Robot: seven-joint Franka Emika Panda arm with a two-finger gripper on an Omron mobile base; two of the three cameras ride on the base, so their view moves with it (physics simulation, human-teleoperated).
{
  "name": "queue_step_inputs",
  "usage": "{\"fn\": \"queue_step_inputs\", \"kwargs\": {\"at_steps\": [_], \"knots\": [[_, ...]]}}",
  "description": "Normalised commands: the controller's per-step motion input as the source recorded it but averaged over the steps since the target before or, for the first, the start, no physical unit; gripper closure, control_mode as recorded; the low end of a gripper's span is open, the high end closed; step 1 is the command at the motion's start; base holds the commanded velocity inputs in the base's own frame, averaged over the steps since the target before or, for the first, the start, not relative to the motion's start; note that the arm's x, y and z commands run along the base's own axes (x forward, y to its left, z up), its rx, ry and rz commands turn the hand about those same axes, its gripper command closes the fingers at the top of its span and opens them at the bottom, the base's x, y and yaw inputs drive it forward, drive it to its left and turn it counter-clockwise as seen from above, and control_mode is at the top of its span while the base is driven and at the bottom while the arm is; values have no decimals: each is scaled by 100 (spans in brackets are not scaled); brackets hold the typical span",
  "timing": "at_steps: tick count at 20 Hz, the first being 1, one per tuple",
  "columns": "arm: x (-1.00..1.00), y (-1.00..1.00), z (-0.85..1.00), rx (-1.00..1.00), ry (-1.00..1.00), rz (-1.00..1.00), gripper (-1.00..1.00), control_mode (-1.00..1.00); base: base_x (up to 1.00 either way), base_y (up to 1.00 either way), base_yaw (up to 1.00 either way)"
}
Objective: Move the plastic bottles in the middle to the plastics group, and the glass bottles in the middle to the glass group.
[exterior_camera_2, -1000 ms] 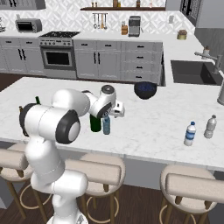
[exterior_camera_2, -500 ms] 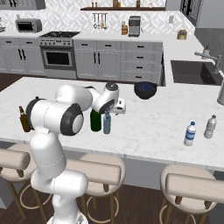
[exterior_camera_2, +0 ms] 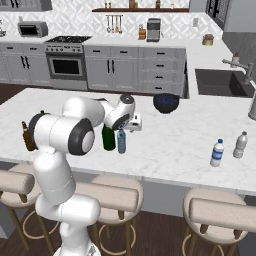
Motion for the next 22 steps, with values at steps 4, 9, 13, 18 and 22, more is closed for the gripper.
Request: {"fn": "queue_step_inputs", "kwargs": {"at_steps": [4,9,13,18,22], "knots": [[-13,15,-27,0,0,0,-100,-100,0,0,0],[-1,-2,-27,0,0,0,100,-100,0,0,0],[-1,-16,-22,0,0,0,100,-100,0,0,0],[-15,-24,-11,0,0,0,100,-100,0,0,0],[-37,-35,5,0,-2,0,100,-100,0,0,0]]}}
